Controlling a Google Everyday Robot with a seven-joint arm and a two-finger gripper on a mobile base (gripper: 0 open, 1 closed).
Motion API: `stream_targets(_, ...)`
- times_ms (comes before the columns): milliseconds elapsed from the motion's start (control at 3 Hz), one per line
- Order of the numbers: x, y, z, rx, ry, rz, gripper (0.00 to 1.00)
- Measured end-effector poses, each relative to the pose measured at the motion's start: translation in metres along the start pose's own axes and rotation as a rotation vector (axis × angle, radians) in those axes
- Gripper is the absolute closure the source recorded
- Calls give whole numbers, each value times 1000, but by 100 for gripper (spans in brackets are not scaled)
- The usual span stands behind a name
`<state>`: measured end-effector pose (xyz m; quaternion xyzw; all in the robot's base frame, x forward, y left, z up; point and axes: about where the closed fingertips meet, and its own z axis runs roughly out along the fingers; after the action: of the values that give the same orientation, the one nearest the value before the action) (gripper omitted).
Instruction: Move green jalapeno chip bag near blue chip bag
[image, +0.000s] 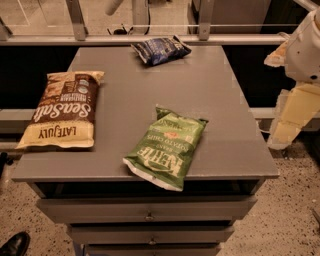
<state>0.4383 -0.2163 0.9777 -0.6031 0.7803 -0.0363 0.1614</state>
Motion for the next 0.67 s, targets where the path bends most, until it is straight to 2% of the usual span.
stream_targets(333, 0, 0, 0, 0, 0, 0, 0)
stream_targets(667, -14, -4, 21, -36, -79, 11, 0)
